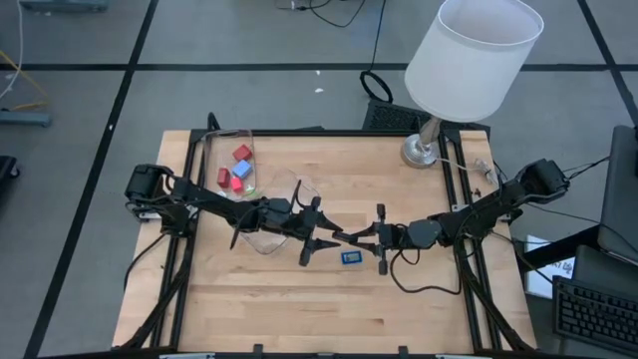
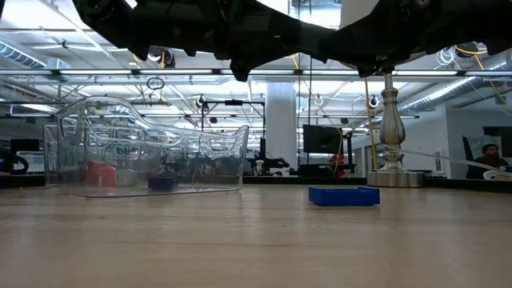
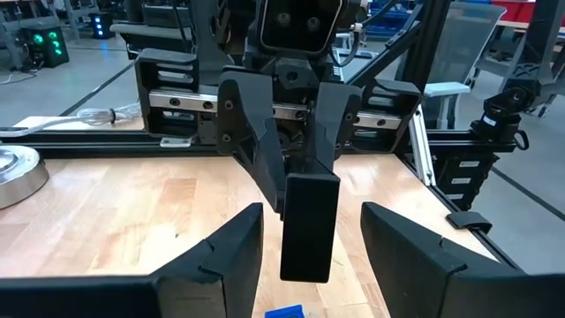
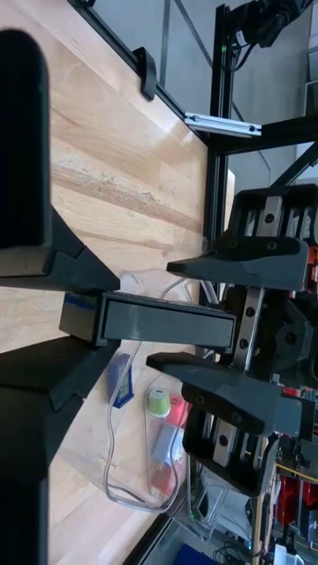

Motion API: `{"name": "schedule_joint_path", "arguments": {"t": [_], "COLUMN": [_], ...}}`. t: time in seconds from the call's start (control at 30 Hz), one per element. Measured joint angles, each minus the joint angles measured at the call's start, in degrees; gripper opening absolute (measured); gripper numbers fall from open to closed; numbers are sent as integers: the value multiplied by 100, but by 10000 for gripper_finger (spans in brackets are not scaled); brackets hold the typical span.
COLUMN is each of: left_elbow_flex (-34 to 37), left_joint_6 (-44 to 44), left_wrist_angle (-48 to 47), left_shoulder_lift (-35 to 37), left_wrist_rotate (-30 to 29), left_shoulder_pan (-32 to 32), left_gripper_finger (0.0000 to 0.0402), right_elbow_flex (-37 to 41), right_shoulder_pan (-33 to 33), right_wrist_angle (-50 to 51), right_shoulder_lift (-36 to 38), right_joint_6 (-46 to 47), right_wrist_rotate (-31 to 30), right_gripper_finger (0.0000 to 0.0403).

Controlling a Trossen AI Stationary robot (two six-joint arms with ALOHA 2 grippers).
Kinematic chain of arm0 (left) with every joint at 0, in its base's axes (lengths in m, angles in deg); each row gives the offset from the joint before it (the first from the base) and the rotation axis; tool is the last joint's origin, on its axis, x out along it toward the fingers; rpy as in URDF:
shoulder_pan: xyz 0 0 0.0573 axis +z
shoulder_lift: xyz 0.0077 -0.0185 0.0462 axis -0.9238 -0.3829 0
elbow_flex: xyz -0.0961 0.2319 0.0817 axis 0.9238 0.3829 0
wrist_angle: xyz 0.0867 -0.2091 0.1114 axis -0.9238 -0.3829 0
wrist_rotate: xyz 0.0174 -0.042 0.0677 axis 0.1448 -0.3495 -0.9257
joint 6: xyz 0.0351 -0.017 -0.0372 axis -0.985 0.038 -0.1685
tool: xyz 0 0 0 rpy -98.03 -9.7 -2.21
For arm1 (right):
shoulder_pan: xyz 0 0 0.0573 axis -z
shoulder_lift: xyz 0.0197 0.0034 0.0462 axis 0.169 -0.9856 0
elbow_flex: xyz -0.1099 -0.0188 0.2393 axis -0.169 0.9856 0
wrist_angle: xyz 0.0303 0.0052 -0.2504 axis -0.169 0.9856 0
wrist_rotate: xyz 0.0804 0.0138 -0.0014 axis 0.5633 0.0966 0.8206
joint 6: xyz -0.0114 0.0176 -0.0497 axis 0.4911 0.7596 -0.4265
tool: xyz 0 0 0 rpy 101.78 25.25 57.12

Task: Pick & Place Office items
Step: Put the black digital clock into the bottom transparent bin

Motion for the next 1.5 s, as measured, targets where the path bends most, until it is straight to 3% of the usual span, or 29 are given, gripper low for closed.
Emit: {"name": "schedule_joint_path", "arguments": {"t": [1.13, 1.5], "left_elbow_flex": [0, 0], "left_joint_6": [-7, -14], "left_wrist_angle": [-10, -18], "left_shoulder_lift": [0, 0], "left_wrist_rotate": [4, 14], "left_shoulder_pan": [0, 7], "left_gripper_finger": [188, 85], "right_elbow_flex": [0, 0], "right_shoulder_pan": [0, -2], "right_wrist_angle": [31, 29], "right_shoulder_lift": [0, 0], "right_joint_6": [0, 2], "right_wrist_rotate": [-15, -15], "right_gripper_finger": [62, 63]}}
